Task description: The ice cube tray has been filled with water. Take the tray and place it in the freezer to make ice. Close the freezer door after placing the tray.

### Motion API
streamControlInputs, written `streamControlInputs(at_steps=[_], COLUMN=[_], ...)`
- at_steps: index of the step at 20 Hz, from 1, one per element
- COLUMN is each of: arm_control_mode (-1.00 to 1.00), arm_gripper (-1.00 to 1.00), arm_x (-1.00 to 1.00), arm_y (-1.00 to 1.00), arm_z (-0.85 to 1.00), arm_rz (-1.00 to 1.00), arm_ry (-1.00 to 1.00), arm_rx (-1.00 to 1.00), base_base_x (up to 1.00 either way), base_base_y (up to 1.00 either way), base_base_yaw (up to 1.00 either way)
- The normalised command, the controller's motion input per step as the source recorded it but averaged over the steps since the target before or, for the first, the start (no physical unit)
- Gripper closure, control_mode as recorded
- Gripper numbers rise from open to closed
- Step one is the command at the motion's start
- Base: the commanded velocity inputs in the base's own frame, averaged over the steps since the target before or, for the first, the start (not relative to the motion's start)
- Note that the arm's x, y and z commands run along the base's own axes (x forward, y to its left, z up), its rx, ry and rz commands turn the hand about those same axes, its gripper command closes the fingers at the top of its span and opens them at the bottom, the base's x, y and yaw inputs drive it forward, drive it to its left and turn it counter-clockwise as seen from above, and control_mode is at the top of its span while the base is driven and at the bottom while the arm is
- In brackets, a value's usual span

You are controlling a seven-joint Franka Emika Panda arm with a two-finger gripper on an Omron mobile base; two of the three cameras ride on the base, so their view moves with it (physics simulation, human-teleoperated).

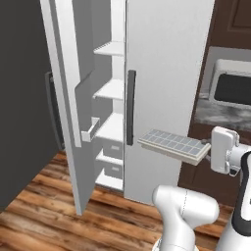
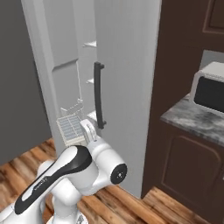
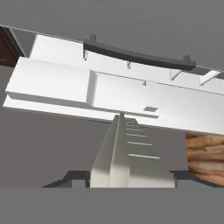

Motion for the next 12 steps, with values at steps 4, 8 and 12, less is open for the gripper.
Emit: streamControlInputs(at_steps=[4, 8, 12], arm_control_mode=[1.00, 1.00, 1.00], arm_gripper=[1.00, 1.00, 1.00], arm_x=[0.00, 0.00, 0.00], arm_y=[0.00, 0.00, 0.00], arm_z=[0.00, 0.00, 0.00], arm_rz=[0.00, 0.00, 0.00], arm_ry=[0.00, 0.00, 0.00], arm_rx=[0.00, 0.00, 0.00], base_base_x=[0.60, 0.58, 0.55], base_base_y=[0.29, 0.26, 0.28], base_base_yaw=[-0.14, -0.14, -0.14])
